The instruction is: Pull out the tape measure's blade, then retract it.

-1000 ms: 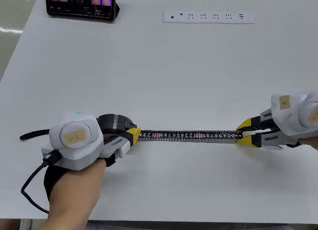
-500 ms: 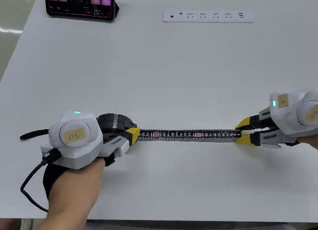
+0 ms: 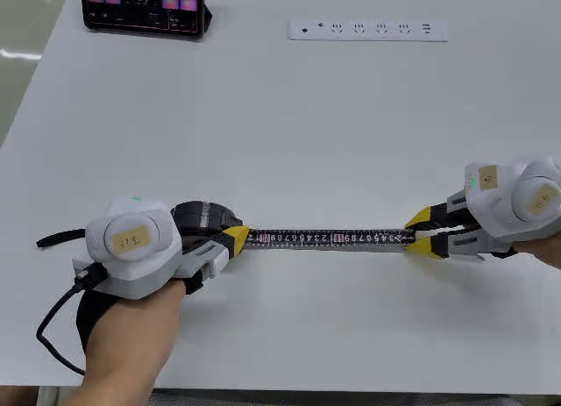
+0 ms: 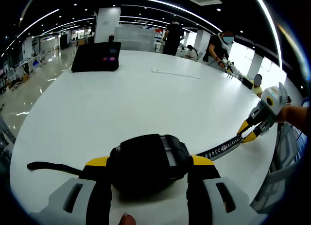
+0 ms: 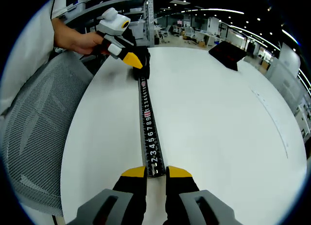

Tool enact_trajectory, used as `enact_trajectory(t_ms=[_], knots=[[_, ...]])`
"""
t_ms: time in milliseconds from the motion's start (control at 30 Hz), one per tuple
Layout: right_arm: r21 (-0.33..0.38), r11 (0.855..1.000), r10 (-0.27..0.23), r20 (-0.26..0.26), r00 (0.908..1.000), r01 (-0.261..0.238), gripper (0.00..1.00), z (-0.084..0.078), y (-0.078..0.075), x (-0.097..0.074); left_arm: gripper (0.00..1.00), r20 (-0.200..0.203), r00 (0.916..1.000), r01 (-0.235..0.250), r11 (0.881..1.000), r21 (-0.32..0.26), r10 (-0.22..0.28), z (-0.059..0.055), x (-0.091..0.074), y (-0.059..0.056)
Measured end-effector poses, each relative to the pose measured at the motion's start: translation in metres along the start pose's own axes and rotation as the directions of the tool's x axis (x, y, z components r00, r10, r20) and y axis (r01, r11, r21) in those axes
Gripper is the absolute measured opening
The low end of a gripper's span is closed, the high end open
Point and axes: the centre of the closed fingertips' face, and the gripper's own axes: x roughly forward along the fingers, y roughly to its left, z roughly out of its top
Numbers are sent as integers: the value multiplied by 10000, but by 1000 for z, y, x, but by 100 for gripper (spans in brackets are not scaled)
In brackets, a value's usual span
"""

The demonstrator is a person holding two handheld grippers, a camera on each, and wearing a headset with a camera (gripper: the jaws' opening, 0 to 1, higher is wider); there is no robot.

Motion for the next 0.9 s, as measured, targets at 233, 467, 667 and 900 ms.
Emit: enact_trajectory(t_ms=[233,467,667,900], knots=[[36,10000,60,148,9999,-61,10,6,1,4,58,29,10000,28,10000,-32,-28,0,1,0],[84,9999,130,383,9992,-133,10,17,1,9,58,73,9999,104,9999,-113,-103,0,1,1],[94,9998,189,540,9984,-194,10,25,0,14,58,129,9998,157,9996,-232,-154,0,0,1],[129,9995,280,665,9974,-289,10,32,1,20,58,128,9997,198,9995,-256,-194,0,-1,1]])
